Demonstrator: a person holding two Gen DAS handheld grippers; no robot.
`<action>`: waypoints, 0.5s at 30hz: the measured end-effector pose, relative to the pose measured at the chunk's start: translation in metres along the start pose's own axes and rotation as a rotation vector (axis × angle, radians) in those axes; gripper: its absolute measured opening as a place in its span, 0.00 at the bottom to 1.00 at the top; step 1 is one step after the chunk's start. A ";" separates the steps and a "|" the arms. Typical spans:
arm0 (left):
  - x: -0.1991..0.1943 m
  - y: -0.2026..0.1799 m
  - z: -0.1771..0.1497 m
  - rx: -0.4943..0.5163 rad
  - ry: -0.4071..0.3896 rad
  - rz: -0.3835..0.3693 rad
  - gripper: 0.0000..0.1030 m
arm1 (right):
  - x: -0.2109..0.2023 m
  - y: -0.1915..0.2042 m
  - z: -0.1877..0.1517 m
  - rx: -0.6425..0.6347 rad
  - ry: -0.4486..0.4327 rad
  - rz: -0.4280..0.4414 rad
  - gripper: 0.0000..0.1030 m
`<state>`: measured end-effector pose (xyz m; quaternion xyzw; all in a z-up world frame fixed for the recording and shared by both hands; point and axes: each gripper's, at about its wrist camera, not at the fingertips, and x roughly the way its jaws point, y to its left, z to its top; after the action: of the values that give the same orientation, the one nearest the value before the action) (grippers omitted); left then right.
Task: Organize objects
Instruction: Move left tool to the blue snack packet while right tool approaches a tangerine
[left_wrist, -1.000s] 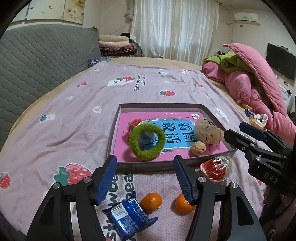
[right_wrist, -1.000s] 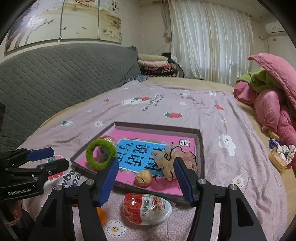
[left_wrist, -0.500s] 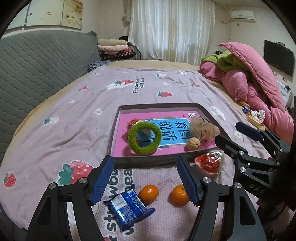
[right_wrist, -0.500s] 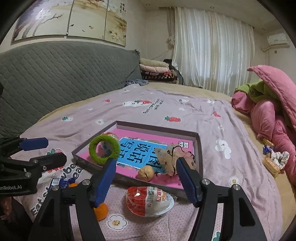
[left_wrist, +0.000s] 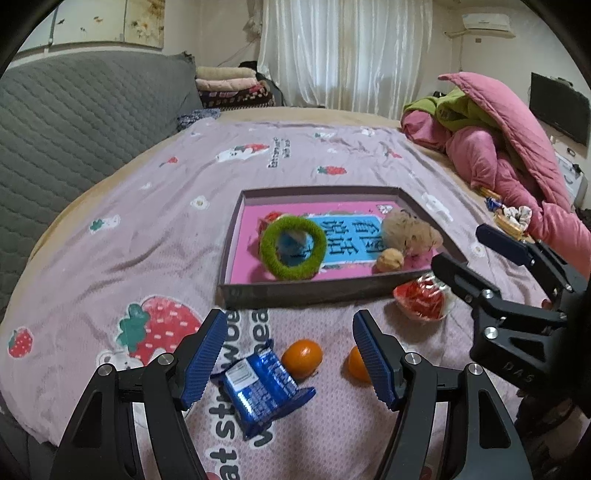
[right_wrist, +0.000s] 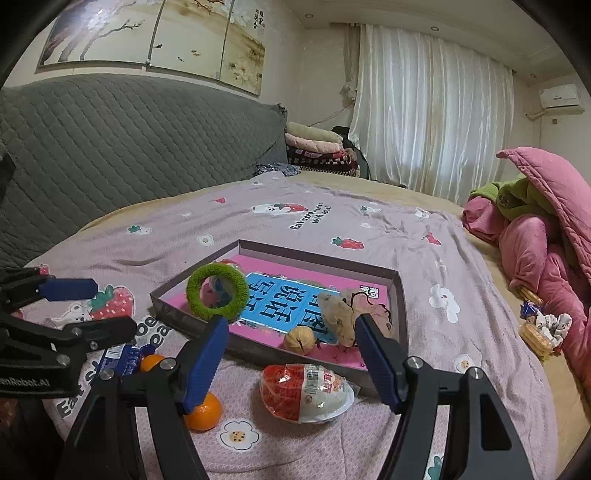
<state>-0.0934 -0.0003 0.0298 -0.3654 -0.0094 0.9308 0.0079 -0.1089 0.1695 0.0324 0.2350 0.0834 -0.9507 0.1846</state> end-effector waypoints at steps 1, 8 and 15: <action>0.001 0.001 -0.001 -0.003 0.003 0.001 0.70 | -0.001 0.000 -0.001 -0.002 -0.002 0.000 0.68; 0.008 0.007 -0.011 -0.021 0.043 0.025 0.70 | -0.003 0.006 -0.008 -0.021 0.010 0.008 0.69; 0.016 0.012 -0.021 -0.040 0.092 0.049 0.71 | -0.005 0.014 -0.016 -0.037 0.028 0.019 0.69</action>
<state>-0.0913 -0.0115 0.0032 -0.4079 -0.0186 0.9126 -0.0220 -0.0933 0.1623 0.0198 0.2458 0.1012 -0.9438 0.1966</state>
